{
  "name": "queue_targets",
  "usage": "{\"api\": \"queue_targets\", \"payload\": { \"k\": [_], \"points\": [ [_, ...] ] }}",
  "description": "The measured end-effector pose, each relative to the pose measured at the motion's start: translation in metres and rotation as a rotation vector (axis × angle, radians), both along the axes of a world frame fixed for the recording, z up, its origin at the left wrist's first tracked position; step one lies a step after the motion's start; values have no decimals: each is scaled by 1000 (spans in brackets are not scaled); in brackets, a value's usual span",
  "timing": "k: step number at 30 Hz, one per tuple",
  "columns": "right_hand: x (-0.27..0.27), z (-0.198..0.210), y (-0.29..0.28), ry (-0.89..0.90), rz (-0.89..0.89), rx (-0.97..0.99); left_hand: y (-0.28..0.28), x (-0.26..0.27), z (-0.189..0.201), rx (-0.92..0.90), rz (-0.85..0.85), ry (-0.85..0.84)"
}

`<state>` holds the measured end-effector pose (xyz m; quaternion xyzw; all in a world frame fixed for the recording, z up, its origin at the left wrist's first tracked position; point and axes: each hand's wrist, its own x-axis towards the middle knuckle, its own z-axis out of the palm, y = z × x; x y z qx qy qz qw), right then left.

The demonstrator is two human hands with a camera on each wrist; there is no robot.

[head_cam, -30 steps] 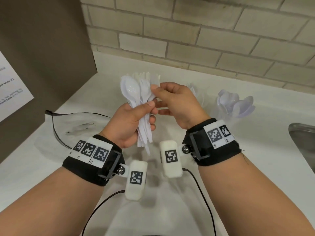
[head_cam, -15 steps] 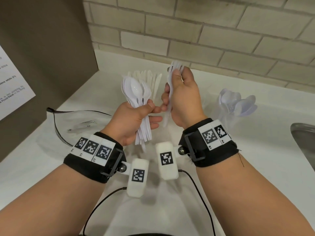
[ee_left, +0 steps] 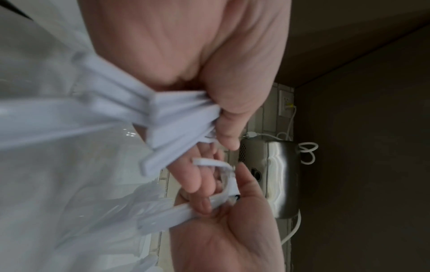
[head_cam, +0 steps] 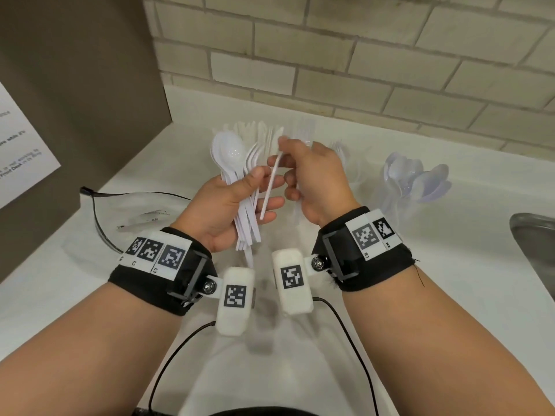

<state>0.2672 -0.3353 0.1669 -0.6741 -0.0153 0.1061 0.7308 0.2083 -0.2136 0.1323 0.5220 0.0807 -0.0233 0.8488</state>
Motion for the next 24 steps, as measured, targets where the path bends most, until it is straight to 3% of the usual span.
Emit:
{"api": "queue_targets", "payload": {
  "k": [3, 7, 10, 14, 16, 19, 24],
  "points": [
    [5, 4, -3, -36, -101, 22, 0, 1, -3, -32, -29, 3],
    [5, 6, -7, -44, -51, 41, 1, 2, -4, -26, -18, 17],
    [5, -3, -10, 5, 91, -27, 1, 2, -4, -115, -38, -9],
    [6, -18, -13, 203, 428, 131, 3, 2, -7, -188, -154, -27],
    [6, -21, -13, 246, 493, 166, 6, 3, -10, -201, -223, -39],
    [7, -24, -11, 211, 436, 153, 3, 2, -10, -99, -218, -16],
    [8, -21, -11, 106, 193, 103, 2, 5, -7, 9, -59, -2]
  ]
}}
